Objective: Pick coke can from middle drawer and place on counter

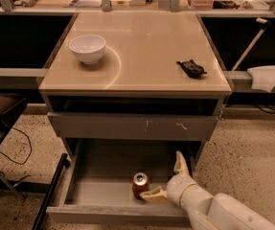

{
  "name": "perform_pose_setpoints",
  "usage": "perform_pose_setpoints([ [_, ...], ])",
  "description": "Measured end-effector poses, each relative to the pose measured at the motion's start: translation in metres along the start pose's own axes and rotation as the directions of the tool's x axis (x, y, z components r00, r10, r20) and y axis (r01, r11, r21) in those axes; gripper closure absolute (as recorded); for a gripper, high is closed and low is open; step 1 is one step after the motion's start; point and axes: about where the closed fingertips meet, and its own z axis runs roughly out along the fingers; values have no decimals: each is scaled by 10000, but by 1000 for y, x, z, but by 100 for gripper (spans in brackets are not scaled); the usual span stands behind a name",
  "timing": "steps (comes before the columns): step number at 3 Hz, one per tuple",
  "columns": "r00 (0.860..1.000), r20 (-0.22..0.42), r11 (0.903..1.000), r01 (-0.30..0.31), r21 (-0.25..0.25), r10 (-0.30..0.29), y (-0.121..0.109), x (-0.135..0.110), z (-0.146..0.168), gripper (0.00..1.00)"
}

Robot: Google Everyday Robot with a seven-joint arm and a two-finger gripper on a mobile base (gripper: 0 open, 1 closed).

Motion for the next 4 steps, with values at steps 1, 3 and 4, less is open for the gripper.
perform_pose_setpoints([
  [1,9967,-242,9849,-807,-1532,779,47,11,49,0],
  [3,9971,-326,9792,-736,-1892,686,62,7,66,0],
  [4,9873,-979,9761,-1398,-1664,1247,53,31,87,0],
])
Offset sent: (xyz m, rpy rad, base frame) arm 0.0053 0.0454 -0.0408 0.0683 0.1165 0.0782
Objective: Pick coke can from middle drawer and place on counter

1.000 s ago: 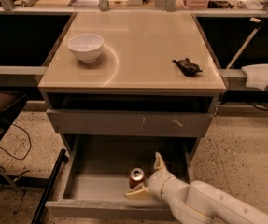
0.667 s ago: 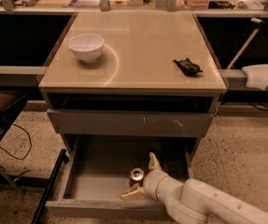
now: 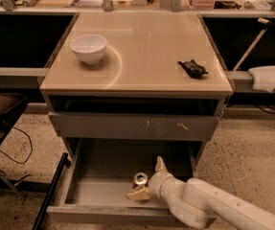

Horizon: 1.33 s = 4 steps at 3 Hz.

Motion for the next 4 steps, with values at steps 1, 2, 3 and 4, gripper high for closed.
perform_pose_setpoints([
  [1,9946,-735,9972,-741,-15,738,-6,35,25,0],
  [2,9783,-1412,9871,-1575,-287,1519,1,76,44,0],
  [3,9783,-1409,9871,-1575,-287,1520,1,76,44,0],
  [4,9843,-863,9867,-1576,-397,1538,4,63,49,0],
])
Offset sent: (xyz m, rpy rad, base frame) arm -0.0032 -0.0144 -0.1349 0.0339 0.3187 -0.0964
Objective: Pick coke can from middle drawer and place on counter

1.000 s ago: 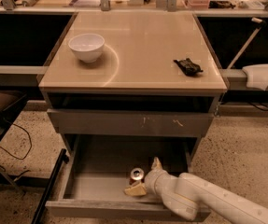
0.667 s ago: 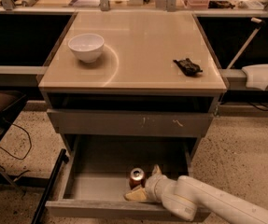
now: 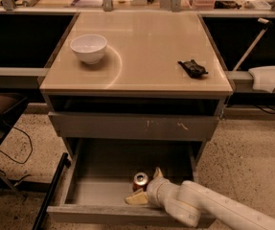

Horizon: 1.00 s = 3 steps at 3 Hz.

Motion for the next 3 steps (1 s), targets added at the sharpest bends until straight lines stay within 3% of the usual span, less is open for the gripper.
perform_pose_setpoints([
  [1,10000,11,10000,4,-8,-4,0,0,0,0],
  [3,10000,12,10000,4,-8,-4,0,0,0,42],
])
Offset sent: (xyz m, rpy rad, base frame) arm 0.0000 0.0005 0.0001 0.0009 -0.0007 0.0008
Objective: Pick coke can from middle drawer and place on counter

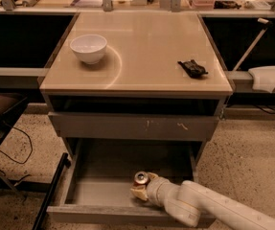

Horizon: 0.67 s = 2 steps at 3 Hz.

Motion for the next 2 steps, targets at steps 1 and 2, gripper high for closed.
perform_pose_setpoints([
  [1,10000,4,10000,1,1,-1,0,0,0,65],
  [2,9994,350,9991,25,427,-40,-7,-10,-42,89],
])
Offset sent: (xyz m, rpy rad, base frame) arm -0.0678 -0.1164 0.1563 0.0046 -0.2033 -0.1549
